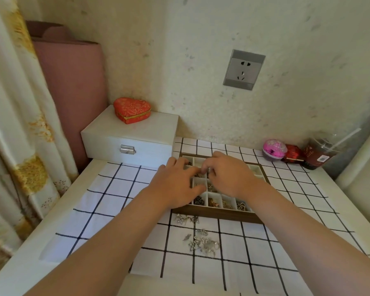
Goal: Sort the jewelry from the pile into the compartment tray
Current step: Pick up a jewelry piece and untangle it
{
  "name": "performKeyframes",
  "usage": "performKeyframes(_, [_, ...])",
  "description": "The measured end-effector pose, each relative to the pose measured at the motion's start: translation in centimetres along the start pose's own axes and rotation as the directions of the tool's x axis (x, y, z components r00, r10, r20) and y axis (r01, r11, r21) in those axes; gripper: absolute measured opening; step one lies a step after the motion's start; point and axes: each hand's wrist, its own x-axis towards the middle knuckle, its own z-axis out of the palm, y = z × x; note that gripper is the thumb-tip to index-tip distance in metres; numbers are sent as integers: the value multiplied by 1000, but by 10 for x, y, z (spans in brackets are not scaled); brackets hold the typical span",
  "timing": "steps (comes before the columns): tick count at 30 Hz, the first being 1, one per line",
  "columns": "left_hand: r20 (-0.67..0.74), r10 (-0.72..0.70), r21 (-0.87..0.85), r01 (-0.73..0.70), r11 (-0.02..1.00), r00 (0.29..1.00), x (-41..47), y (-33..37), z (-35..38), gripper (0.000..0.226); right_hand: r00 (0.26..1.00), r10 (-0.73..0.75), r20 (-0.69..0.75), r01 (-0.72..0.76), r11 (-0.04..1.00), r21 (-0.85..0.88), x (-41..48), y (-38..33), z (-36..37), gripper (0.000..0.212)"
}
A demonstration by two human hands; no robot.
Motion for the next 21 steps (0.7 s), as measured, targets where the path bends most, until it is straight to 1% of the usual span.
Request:
performKeyframes(2, [8, -8, 18, 8, 1000, 1000, 3, 2, 0, 56, 1000, -17, -10, 17, 1000, -3, -2, 0, 1, 23])
performKeyframes(4, [17, -15, 29, 15, 999, 1000, 6, 3, 0, 56, 999, -43, 16, 43, 999, -4, -3, 0, 2, 24])
performKeyframes(10, [23, -6, -25, 6, 1000, 1000, 6, 2, -2, 59, 997, -52, 51, 52, 999, 11, 1, 1, 9, 23])
performKeyframes(13, [14, -1, -41, 2, 999, 1000, 3, 0, -3, 62, 998, -45, 34, 44, 998, 35, 1, 1, 8, 27])
performKeyframes(15, [8, 2, -59, -2, 998, 1000, -1, -2, -5, 62, 999, -36, -15, 37, 997, 69, -2, 1, 5, 27])
performKeyframes(18, [-42, 29, -93, -33, 995, 999, -13, -3, -11, 56, 995, -20, -94, 31, 992, 119, -12, -3, -5, 23])
performKeyframes(20, [-101, 58, -99, -68, 993, 993, -24, -3, -17, 47, 994, -40, -101, 53, 990, 131, -24, -9, -14, 20])
performKeyframes(21, [-125, 71, -100, -84, 991, 990, -30, -3, -20, 42, 995, -56, -80, 67, 989, 134, -31, -13, -18, 19])
